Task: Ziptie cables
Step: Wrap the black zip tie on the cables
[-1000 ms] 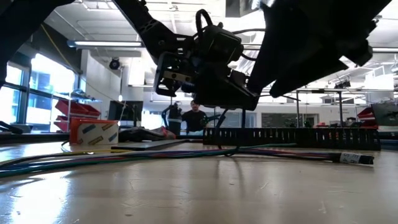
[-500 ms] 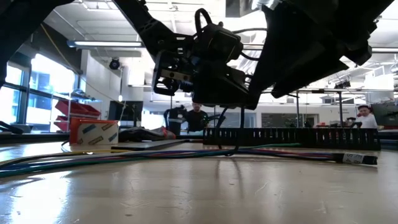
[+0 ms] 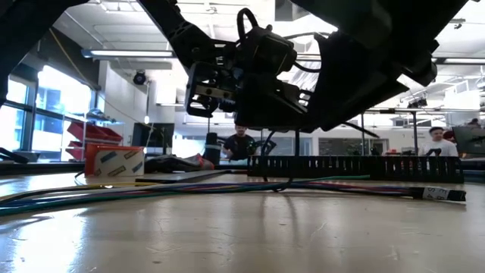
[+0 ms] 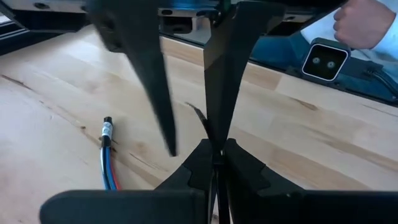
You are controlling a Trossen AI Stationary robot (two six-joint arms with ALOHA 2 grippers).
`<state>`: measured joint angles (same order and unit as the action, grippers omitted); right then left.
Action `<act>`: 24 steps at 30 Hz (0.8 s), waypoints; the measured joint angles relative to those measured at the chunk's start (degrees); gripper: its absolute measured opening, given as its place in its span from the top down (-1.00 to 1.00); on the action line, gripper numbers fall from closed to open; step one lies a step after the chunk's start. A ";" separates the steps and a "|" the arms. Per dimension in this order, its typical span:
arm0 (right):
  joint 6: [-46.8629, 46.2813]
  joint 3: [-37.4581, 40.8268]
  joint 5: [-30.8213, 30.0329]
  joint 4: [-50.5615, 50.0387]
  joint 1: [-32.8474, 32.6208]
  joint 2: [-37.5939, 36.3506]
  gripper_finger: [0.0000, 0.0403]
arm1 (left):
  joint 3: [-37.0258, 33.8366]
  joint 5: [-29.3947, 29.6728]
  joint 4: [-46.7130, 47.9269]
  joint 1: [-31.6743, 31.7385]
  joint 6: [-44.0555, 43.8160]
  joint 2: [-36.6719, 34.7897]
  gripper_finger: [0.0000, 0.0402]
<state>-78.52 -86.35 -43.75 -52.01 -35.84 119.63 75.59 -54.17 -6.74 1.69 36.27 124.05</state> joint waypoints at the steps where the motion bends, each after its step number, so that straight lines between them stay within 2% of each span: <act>1: 0.00 0.00 0.13 0.16 0.00 0.00 0.62 | 0.00 0.00 -0.02 0.03 0.00 0.00 0.95; 5: -0.05 0.00 0.74 0.88 -0.34 0.00 0.95 | 0.00 0.94 -0.01 0.07 0.07 0.00 0.95; 21: -17.06 0.02 3.36 2.09 -10.58 0.02 1.00 | 0.00 2.47 3.01 4.43 2.06 0.00 0.95; 24: -18.58 -0.26 0.17 1.93 -11.99 0.02 1.00 | 0.00 2.78 3.02 4.28 2.31 0.00 0.95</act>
<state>-97.10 -86.61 -43.58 -50.08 -47.83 119.66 75.59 -51.39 -3.73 5.97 38.59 124.05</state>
